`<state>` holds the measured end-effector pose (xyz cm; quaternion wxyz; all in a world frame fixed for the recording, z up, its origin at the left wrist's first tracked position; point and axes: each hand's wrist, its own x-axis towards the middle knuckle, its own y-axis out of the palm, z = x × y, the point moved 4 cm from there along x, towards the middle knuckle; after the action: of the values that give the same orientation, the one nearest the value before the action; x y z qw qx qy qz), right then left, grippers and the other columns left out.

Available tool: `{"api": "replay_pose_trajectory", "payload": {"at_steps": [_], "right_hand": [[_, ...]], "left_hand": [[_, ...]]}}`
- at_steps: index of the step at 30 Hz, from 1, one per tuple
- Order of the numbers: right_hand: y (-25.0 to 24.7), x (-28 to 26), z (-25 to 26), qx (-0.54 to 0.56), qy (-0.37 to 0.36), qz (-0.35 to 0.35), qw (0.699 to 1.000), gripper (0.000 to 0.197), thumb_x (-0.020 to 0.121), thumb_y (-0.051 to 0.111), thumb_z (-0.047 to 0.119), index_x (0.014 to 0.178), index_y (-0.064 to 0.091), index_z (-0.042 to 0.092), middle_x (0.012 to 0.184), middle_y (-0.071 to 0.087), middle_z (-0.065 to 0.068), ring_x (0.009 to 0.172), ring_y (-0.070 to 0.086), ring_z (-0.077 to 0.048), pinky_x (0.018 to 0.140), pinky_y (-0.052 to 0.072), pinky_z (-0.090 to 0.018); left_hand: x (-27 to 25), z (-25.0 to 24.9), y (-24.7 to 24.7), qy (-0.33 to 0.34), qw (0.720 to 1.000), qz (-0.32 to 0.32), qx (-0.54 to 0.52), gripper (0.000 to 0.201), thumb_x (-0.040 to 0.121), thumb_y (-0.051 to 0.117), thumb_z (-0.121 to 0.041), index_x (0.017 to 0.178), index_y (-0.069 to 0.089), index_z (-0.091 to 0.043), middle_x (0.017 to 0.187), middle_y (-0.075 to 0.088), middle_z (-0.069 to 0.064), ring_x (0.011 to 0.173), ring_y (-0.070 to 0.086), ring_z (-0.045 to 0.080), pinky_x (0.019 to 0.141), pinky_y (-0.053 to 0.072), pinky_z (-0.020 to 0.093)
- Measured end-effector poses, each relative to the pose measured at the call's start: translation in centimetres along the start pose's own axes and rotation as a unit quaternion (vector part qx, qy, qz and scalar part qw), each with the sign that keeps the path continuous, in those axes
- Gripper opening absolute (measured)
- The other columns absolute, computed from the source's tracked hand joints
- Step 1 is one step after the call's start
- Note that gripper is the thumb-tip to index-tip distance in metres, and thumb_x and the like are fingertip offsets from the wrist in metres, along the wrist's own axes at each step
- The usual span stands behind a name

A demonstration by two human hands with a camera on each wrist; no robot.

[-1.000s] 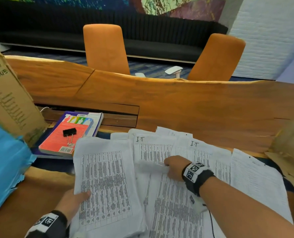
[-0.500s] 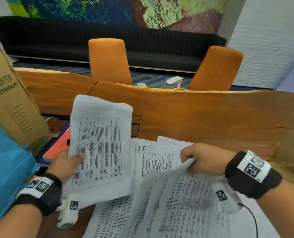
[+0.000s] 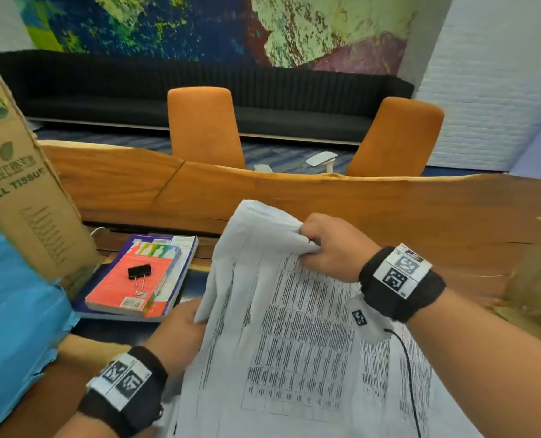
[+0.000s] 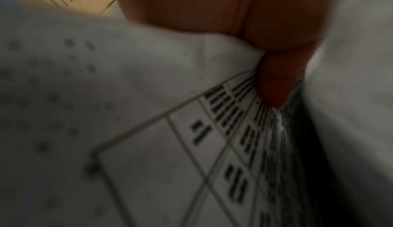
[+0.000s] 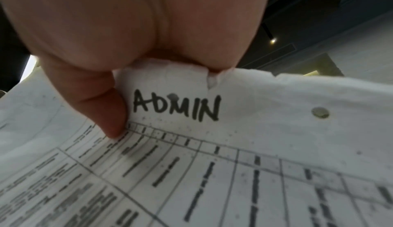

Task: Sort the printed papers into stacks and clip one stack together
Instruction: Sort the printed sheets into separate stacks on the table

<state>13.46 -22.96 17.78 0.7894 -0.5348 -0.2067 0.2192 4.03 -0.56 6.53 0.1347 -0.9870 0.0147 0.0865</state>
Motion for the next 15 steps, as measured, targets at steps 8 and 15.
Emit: {"api": "replay_pose_trajectory", "payload": {"at_steps": [8, 15], "right_hand": [[0.8, -0.5, -0.5, 0.032, 0.029, -0.001, 0.999, 0.007, 0.081, 0.066, 0.018, 0.079, 0.063, 0.024, 0.091, 0.058, 0.001, 0.082, 0.057, -0.018, 0.075, 0.052, -0.041], [1.5, -0.4, 0.6, 0.046, 0.004, -0.003, 0.999, 0.01, 0.076, 0.067, 0.016, 0.073, 0.058, 0.016, 0.084, 0.056, 0.001, 0.078, 0.057, -0.02, 0.072, 0.052, -0.044]], "left_hand": [[0.0, 1.7, -0.6, -0.017, 0.99, 0.043, -0.133, 0.023, 0.091, 0.06, -0.034, 0.102, 0.074, -0.02, 0.102, 0.076, 0.002, 0.108, 0.067, 0.027, 0.083, 0.054, 0.032], [-0.1, 2.9, -0.5, 0.044, 0.991, -0.11, 0.066, 0.027, 0.075, 0.08, -0.025, 0.098, 0.068, -0.03, 0.091, 0.075, -0.021, 0.085, 0.07, -0.003, 0.083, 0.055, 0.032]]}}
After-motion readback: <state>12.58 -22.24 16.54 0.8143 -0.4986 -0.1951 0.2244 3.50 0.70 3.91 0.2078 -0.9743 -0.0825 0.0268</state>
